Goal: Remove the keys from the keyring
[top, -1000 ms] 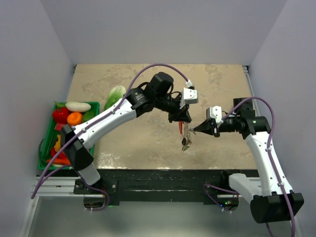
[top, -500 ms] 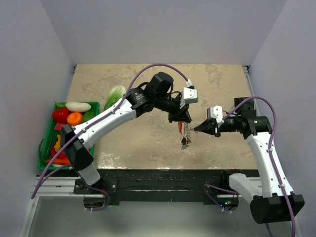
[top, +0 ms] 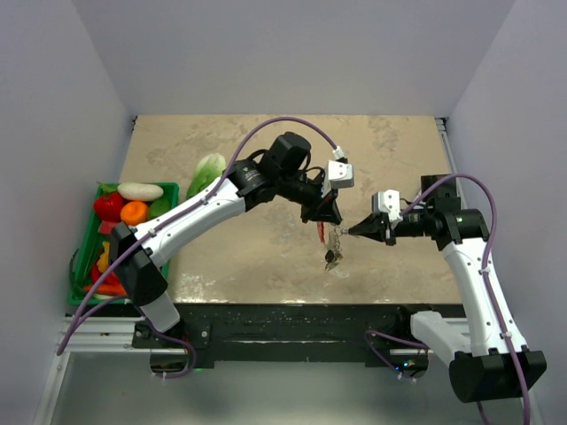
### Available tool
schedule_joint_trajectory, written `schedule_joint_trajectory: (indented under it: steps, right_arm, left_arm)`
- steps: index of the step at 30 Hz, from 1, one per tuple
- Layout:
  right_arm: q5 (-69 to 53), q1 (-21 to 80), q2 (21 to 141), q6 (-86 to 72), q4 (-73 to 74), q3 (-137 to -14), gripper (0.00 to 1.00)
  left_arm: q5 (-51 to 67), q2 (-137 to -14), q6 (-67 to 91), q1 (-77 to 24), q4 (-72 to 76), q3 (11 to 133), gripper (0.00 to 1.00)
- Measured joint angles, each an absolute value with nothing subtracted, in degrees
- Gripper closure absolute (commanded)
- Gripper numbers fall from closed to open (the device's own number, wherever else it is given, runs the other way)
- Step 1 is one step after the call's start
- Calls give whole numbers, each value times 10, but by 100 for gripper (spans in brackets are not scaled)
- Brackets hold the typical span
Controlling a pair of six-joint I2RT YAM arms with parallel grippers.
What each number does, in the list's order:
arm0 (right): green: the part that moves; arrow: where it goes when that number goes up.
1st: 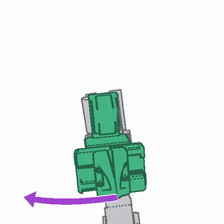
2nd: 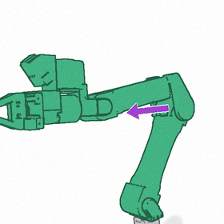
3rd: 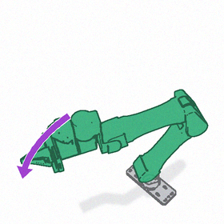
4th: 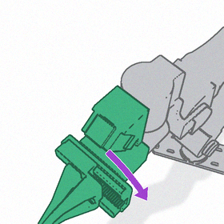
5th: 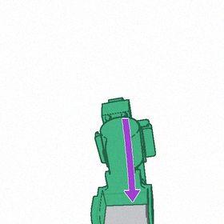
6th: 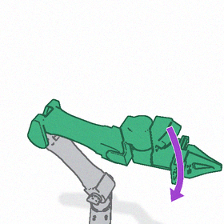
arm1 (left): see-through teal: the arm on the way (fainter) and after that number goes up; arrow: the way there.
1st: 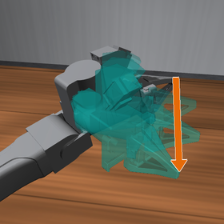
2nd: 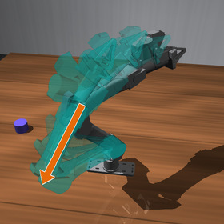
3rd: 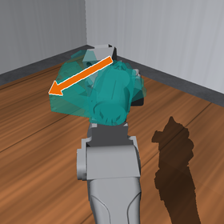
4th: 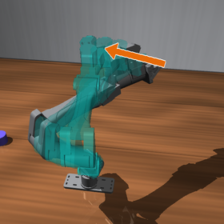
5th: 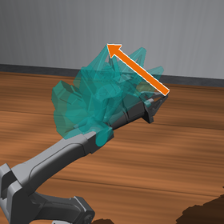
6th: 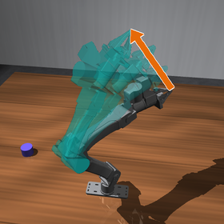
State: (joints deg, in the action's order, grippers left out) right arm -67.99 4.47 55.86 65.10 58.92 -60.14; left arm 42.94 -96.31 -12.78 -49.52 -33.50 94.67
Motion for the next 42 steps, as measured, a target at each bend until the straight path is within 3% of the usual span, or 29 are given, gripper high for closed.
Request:
schedule_joint_trajectory:
  steps: [20, 34, 42]
  right_arm:
    - [-673, 48, 570, 623, 500, -532, 99]
    - [-703, 51, 585, 621, 491, -531, 72]
    - [-713, 51, 613, 649, 527, -534, 62]
  left_arm:
    - [458, -963, -128, -495, -340, 962, 100]
    - [467, -963, -130, -495, -351, 963, 100]
    - [470, -963, -131, -495, -356, 963, 100]
